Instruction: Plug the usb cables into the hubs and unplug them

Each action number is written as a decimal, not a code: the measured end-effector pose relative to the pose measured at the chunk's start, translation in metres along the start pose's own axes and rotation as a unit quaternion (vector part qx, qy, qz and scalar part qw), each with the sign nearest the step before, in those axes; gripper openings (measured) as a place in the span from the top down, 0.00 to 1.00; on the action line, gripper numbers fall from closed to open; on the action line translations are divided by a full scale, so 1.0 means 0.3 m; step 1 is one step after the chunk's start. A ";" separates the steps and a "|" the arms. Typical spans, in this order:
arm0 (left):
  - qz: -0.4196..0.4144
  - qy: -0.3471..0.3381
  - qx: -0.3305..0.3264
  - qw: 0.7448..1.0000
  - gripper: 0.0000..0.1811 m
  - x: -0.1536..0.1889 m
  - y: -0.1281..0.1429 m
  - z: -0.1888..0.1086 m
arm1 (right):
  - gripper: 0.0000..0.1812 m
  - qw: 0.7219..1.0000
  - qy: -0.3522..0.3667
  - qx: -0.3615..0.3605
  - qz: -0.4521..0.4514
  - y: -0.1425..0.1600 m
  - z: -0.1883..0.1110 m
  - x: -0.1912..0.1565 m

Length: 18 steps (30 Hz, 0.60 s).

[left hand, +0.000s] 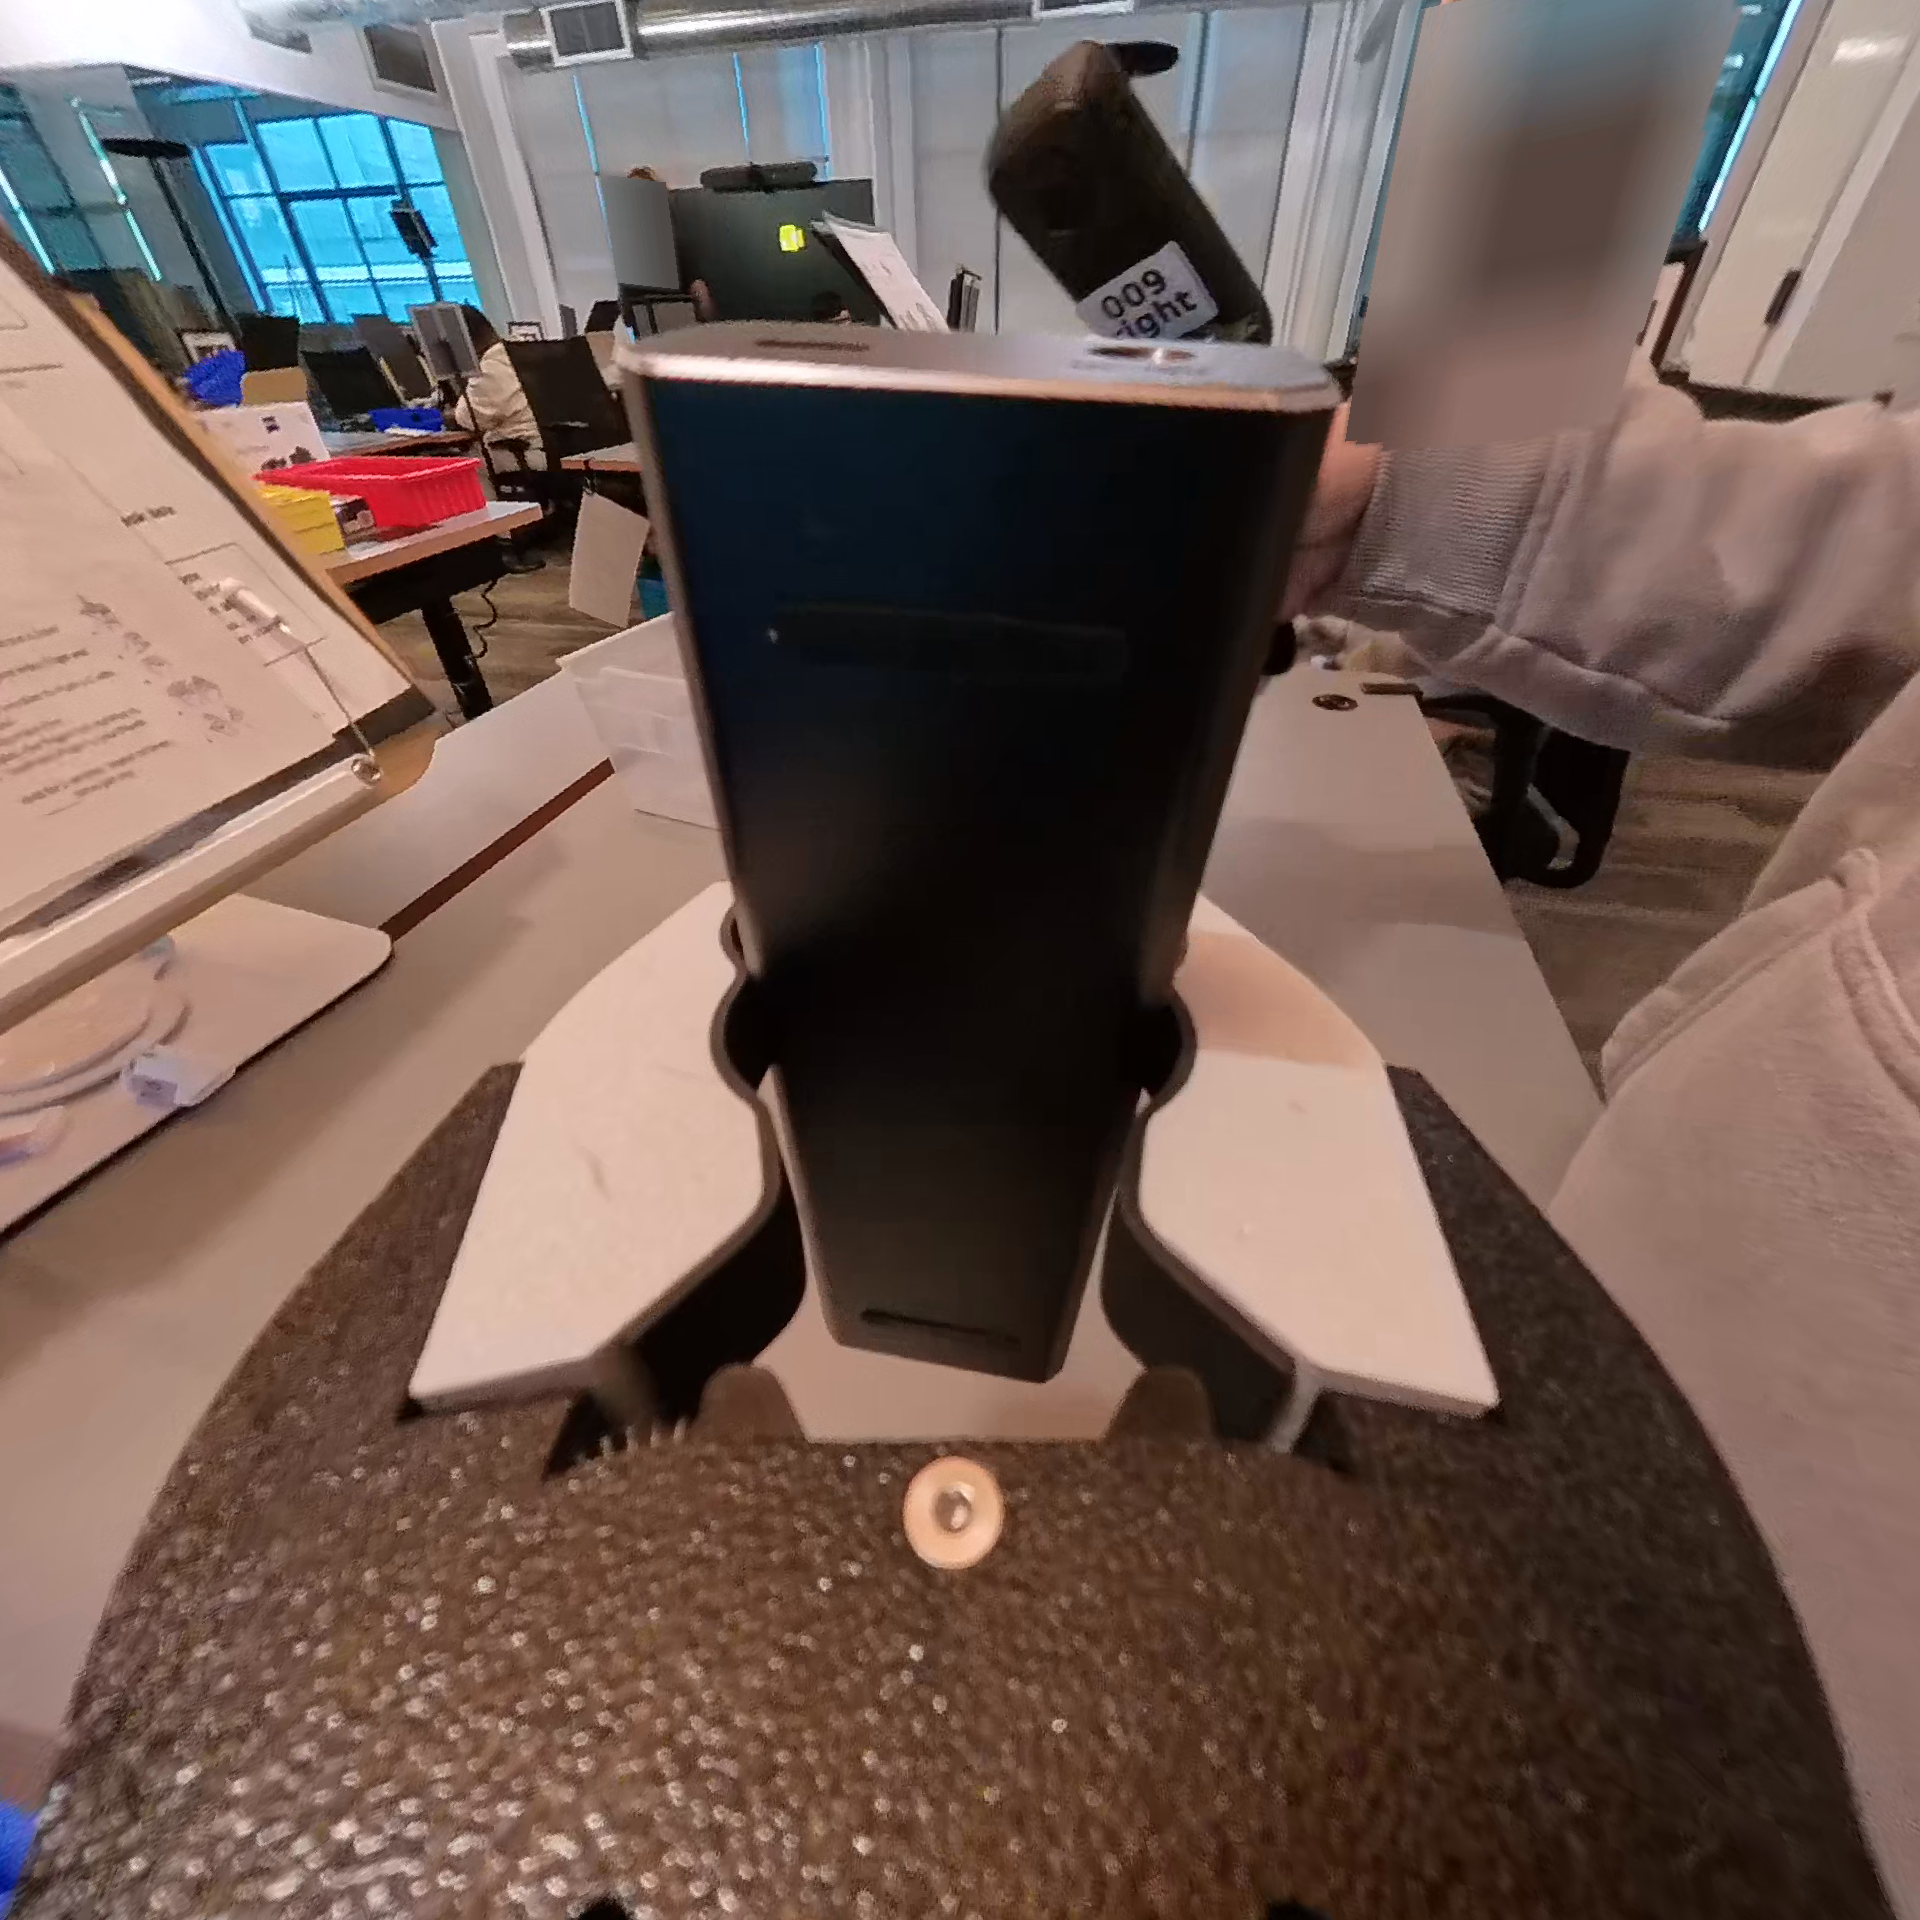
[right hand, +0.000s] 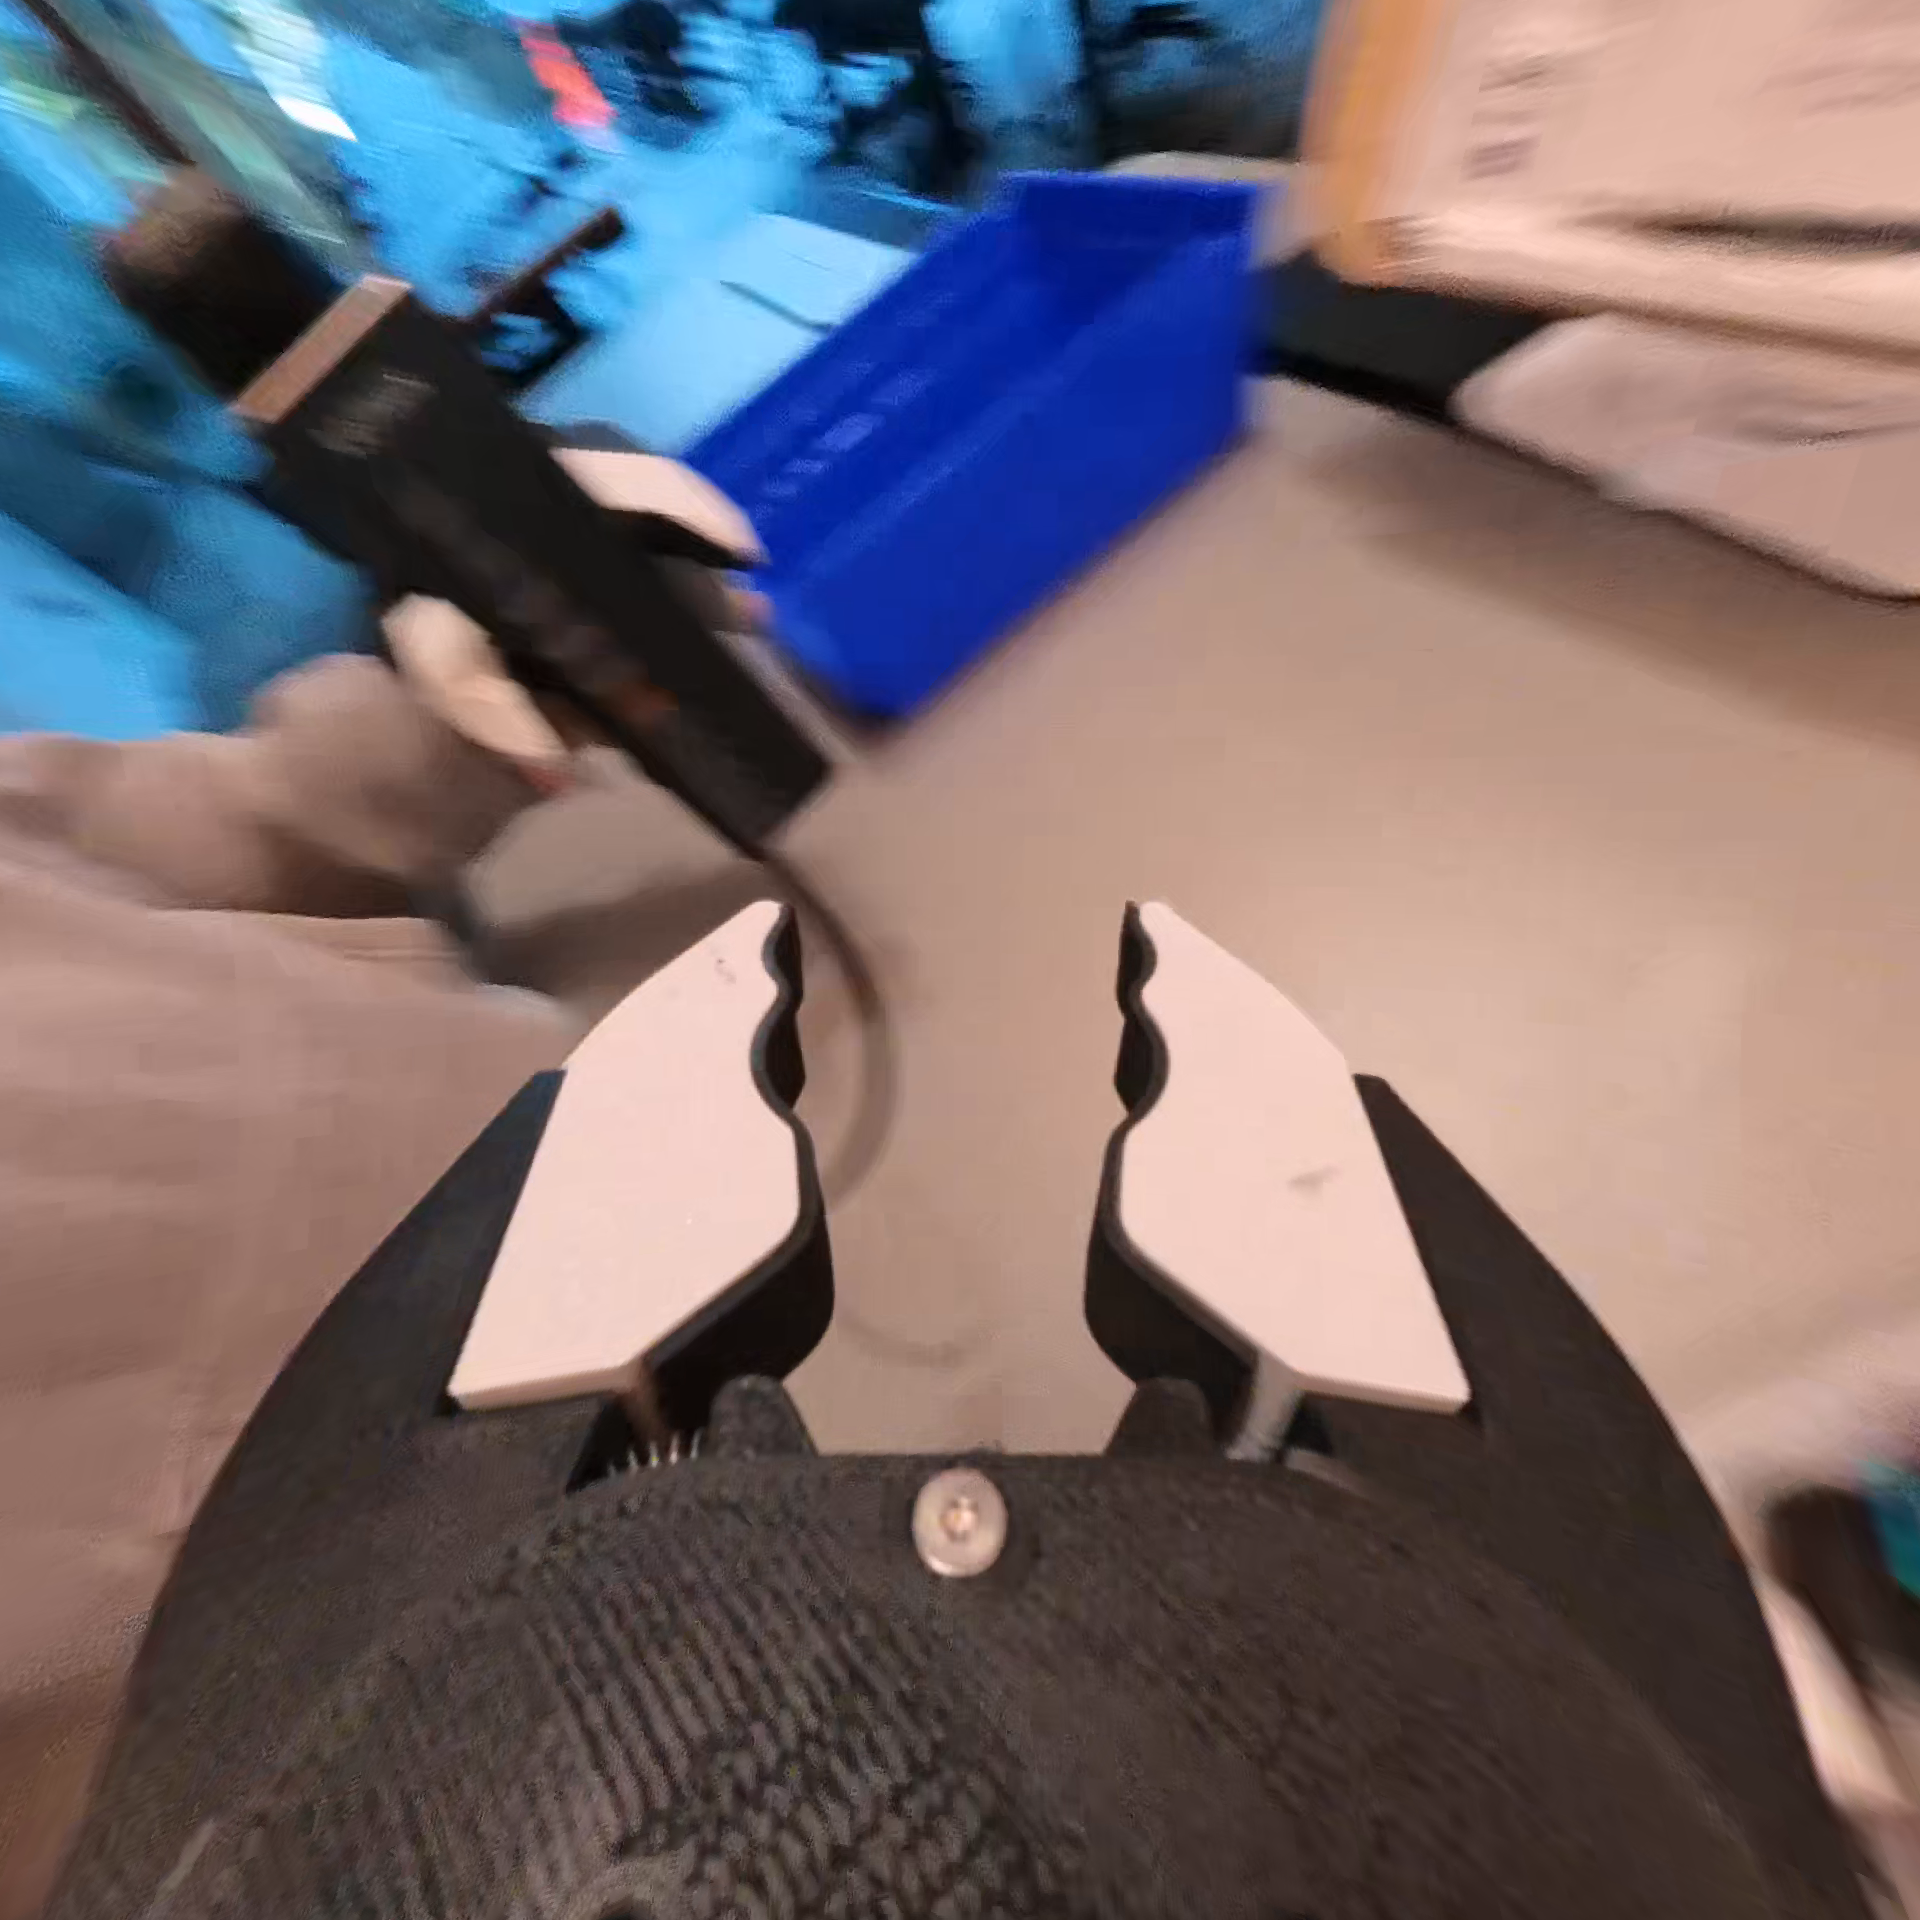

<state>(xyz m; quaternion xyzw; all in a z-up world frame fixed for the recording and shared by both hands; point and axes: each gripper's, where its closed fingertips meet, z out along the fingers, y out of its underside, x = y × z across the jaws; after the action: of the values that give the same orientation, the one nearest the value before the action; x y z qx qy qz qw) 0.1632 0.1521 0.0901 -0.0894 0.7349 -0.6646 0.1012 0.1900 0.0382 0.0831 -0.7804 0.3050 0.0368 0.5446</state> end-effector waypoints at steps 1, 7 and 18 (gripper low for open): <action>0.014 0.002 0.000 1.000 0.61 0.007 -0.003 0.004 | 0.66 0.999 -0.049 -0.005 0.017 0.002 0.056 -0.081; 0.096 0.039 0.000 0.995 0.61 0.075 -0.017 0.021 | 0.73 0.982 -0.156 -0.083 0.061 0.011 0.231 -0.238; 0.097 0.049 -0.009 0.994 0.61 0.106 0.015 0.032 | 1.00 0.917 -0.283 -0.183 0.211 0.044 0.309 -0.331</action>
<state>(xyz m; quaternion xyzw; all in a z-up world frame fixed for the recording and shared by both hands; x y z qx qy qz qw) 0.1351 0.1348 0.0837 0.0144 0.7499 -0.6489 0.1280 0.1280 0.1594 0.0735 -0.7406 0.2838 0.4256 0.4357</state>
